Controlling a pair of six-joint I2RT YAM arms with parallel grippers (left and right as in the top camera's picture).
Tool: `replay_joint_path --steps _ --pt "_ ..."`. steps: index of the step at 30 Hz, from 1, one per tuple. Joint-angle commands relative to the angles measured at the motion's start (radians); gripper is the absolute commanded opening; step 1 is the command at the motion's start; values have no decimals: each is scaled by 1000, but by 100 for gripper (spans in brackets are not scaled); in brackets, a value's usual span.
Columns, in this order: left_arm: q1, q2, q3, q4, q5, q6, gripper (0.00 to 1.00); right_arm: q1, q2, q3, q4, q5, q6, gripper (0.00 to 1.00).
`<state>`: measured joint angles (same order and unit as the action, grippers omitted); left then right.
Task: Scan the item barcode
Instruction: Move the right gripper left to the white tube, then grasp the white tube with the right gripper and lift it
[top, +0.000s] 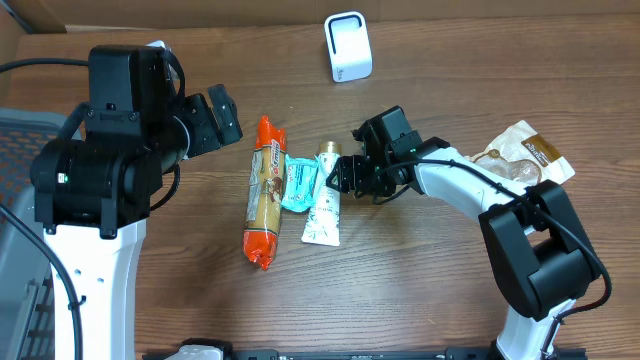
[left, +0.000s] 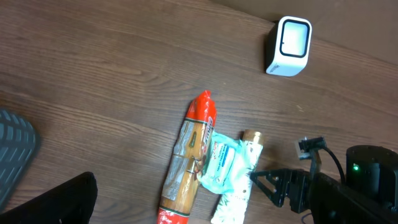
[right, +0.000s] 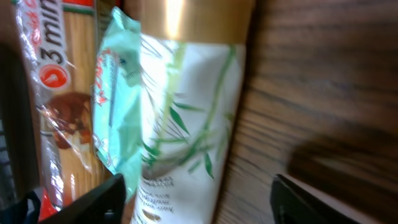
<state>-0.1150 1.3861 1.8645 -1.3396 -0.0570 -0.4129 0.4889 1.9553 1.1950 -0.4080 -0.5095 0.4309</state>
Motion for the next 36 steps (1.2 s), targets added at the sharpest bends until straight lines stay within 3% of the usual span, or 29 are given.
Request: replay_joint_path --steps 1,4,6,8,12,20,25,30,34,36 --pt "3 2 16 1 -5 -6 100 37 29 -2 51 4 -20 67" --pt "3 2 16 1 -5 -6 99 56 76 -2 79 4 -19 62" --pt "3 2 16 1 -5 -6 100 61 98 -2 85 3 -12 50" --pt "3 2 16 1 -5 -6 99 61 99 -2 82 2 -11 33" --pt "3 2 16 2 -5 -6 99 54 66 3 74 0 -13 20" --pt "3 2 16 1 -5 -6 100 18 -121 62 -171 151 -99 15" --pt "3 2 16 1 -5 -6 100 70 -212 111 -381 573 -99 11" --pt "3 2 16 1 -5 -6 99 173 -147 110 -525 1042 -84 9" --pt "3 2 16 1 -5 -6 100 209 -74 110 -595 1162 -60 12" --pt "3 2 16 1 -5 -6 100 222 -42 110 -593 1148 -61 22"
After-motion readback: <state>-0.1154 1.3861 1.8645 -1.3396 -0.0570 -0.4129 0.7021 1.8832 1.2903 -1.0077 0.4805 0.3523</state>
